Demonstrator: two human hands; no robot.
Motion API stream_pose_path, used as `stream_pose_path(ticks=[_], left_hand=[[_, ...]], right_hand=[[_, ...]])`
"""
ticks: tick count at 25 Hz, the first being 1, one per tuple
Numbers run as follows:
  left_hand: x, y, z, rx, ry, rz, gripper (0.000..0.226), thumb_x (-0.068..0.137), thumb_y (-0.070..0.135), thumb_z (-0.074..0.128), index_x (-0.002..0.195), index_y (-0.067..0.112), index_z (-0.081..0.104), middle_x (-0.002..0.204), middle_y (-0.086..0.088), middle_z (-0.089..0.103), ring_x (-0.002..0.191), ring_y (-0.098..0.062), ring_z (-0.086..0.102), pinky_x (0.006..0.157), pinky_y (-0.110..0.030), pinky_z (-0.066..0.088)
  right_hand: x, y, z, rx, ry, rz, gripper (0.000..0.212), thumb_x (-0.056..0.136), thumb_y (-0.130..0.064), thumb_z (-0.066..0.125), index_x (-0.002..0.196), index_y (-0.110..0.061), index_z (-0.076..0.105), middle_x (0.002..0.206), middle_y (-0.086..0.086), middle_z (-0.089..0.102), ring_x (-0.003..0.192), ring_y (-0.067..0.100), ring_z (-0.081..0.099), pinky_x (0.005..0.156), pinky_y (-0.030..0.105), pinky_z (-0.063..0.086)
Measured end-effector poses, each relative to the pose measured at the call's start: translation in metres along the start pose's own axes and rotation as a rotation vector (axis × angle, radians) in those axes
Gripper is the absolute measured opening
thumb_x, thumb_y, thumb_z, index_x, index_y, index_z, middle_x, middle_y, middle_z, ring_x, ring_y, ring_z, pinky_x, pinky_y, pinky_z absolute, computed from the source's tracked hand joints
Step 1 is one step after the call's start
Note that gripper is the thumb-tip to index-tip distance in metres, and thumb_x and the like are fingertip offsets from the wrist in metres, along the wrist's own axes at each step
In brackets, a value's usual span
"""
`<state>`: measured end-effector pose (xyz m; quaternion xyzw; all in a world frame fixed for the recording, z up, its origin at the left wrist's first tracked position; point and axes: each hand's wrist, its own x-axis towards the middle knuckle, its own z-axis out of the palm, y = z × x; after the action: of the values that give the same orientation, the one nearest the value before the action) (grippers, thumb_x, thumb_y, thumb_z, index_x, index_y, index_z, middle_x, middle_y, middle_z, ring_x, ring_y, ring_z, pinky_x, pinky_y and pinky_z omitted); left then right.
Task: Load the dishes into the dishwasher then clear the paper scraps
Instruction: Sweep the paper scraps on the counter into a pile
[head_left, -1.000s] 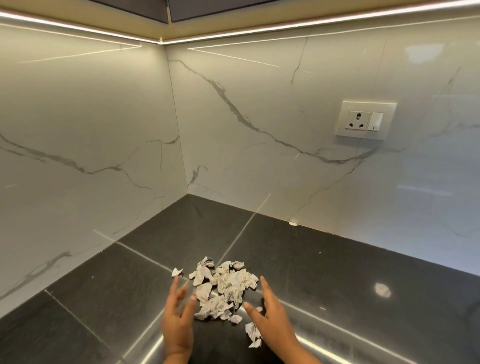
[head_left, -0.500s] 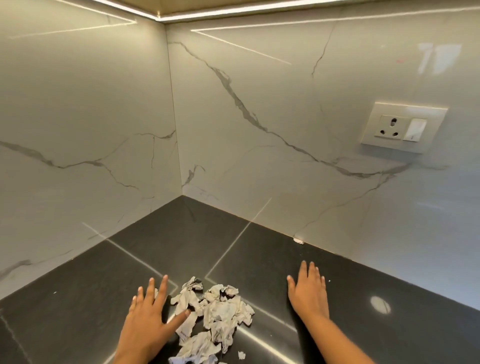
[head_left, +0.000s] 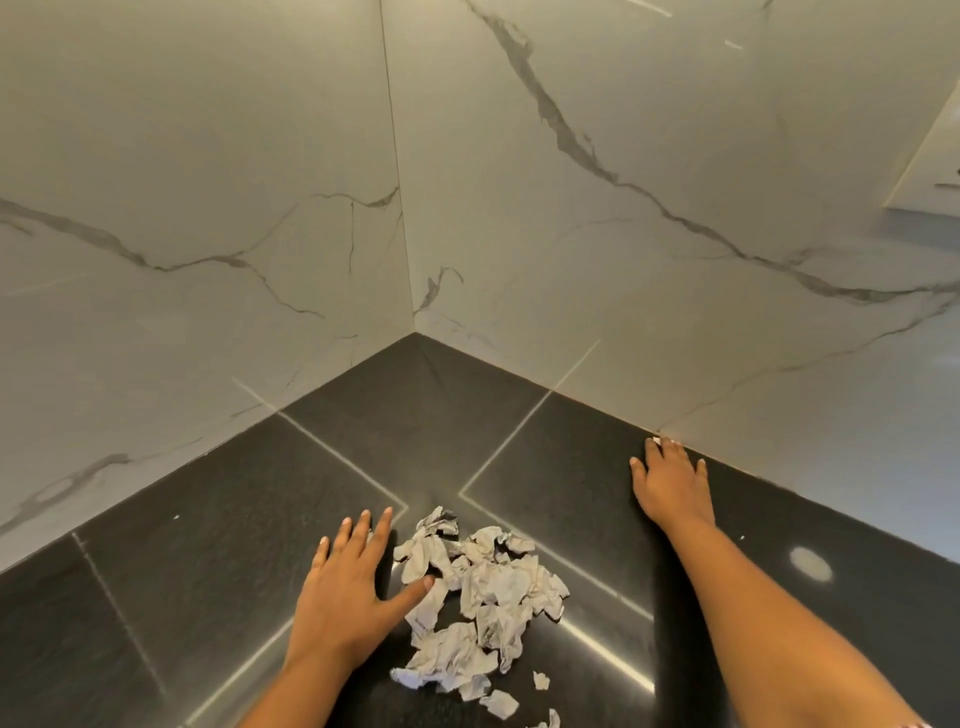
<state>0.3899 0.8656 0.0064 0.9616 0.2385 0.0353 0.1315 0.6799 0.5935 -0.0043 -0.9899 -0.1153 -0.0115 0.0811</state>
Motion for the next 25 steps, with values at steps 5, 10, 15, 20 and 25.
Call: stream_pose_path(ticks=[5,10,15,20,25], left_hand=[[-0.002,-0.001,-0.001,-0.053,0.004,0.003,0.109,0.051,0.097,-0.006,0.144,0.04,-0.011,0.158,0.006,0.002,0.146,-0.013,-0.004,0.118,-0.036,-0.003],[-0.007,-0.001,-0.005,-0.17,0.0,0.023,0.106,0.053,0.097,0.003,0.143,0.043,-0.009,0.157,0.008,0.012,0.145,-0.011,0.001,0.119,-0.036,-0.003],[-0.007,0.001,-0.007,-0.223,0.019,0.014,0.112,0.051,0.098,0.004,0.146,0.039,-0.003,0.156,0.007,0.018,0.145,-0.01,0.006,0.119,-0.035,0.0],[-0.008,0.001,-0.007,-0.22,0.026,0.01,0.116,0.051,0.097,0.004,0.149,0.036,0.003,0.156,0.003,0.021,0.145,-0.012,0.008,0.119,-0.037,0.002],[-0.012,0.005,-0.014,-0.286,0.011,0.002,0.101,0.059,0.085,0.017,0.148,0.037,0.008,0.155,-0.002,0.025,0.145,-0.016,0.01,0.12,-0.04,0.004]], right_hand=[[-0.033,-0.051,-0.005,0.375,0.085,-0.402,0.026,0.093,-0.032,0.053,0.101,-0.015,0.07,0.1,0.001,0.065,0.099,0.021,0.055,0.083,0.031,0.043],[-0.07,-0.128,-0.01,0.856,-0.194,-0.48,0.023,0.091,-0.03,0.057,0.107,-0.018,0.07,0.106,-0.005,0.068,0.1,0.007,0.06,0.093,0.031,0.047],[-0.096,-0.167,0.008,0.523,-0.491,-0.823,0.037,0.096,-0.043,0.042,0.13,-0.034,0.052,0.145,-0.012,0.04,0.14,0.005,0.022,0.116,0.033,0.006],[-0.132,-0.143,0.004,0.503,-0.531,-0.892,0.032,0.093,-0.039,0.05,0.124,-0.036,0.058,0.148,-0.015,0.034,0.139,-0.002,0.017,0.117,0.033,0.001],[-0.181,-0.099,-0.003,0.612,-0.528,-0.735,0.029,0.092,-0.039,0.052,0.12,-0.038,0.06,0.142,-0.024,0.039,0.13,-0.017,0.021,0.115,0.024,0.004]])
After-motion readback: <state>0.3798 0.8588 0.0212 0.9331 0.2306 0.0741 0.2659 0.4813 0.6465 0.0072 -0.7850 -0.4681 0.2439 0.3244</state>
